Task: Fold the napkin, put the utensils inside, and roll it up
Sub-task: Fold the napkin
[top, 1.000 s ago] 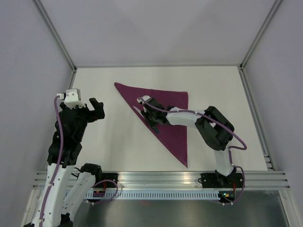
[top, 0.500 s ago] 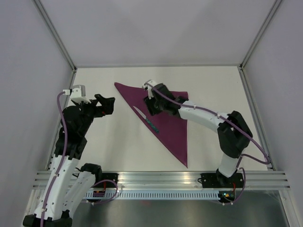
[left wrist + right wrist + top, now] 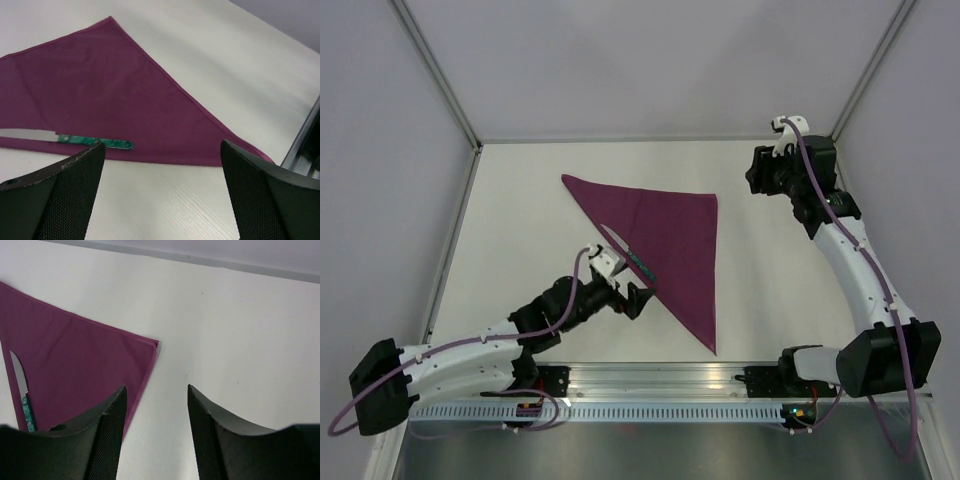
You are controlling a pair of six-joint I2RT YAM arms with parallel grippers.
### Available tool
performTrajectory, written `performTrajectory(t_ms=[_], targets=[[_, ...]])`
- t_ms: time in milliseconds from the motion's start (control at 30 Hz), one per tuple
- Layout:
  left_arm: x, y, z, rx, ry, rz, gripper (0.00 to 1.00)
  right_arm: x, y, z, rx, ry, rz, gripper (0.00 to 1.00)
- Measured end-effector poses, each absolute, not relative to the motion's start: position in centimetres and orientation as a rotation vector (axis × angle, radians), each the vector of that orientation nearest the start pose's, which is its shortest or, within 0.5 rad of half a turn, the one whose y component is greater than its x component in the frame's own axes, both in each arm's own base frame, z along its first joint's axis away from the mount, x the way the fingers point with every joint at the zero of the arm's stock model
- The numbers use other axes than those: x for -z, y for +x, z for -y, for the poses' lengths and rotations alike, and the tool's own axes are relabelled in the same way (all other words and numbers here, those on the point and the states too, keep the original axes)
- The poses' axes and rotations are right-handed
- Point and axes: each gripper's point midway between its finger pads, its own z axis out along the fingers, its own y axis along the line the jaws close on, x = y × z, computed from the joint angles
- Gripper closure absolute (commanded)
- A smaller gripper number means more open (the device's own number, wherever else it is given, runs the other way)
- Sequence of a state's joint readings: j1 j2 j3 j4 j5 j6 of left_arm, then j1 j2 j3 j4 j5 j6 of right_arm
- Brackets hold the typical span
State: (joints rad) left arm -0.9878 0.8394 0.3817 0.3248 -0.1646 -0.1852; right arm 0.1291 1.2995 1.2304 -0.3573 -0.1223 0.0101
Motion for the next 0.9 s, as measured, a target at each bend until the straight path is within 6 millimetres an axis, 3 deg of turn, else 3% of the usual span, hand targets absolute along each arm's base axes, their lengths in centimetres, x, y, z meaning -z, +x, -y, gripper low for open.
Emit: performTrajectory(t_ms=[100, 133, 200, 267, 433, 567, 767, 900], targets=[[-16.9, 18.0, 28.2, 0.705, 0.682, -1.626, 0.0, -26.3, 40.2, -5.7, -0.222, -0.189, -2.013, 0.43], [-16.4, 17.3, 28.9, 0.698, 0.725, -1.613, 0.0, -25.7, 40.4, -4.0, -0.215, -0.161, -2.036, 0.43], [-15.4, 15.8, 30.6, 0.688, 0.809, -1.586, 0.0, -24.3, 40.8, -2.6, -0.219, -0.137, -2.077, 0.44], [-13.2, 13.8, 32.7, 0.63, 0.942, -1.565, 0.0, -22.2, 41.1, -1.4, -0.241, -0.111, -2.141, 0.45], [-8.3, 10.1, 37.2, 0.471, 1.212, -1.479, 0.0, -18.1, 40.9, -1.0, -0.314, -0.091, -2.268, 0.45], [-6.9, 9.6, 39.0, 0.395, 1.272, -1.419, 0.0, -17.8, 40.7, -1.3, -0.343, -0.101, -2.281, 0.46], [-7.5, 8.8, 41.4, 0.373, 1.287, -1.32, 0.06, -18.3, 40.8, -1.5, -0.355, -0.112, -2.268, 0.47], [-6.5, 8.1, 42.4, 0.359, 1.326, -1.287, 0.09, -18.3, 40.8, -1.5, -0.356, -0.112, -2.267, 0.47]])
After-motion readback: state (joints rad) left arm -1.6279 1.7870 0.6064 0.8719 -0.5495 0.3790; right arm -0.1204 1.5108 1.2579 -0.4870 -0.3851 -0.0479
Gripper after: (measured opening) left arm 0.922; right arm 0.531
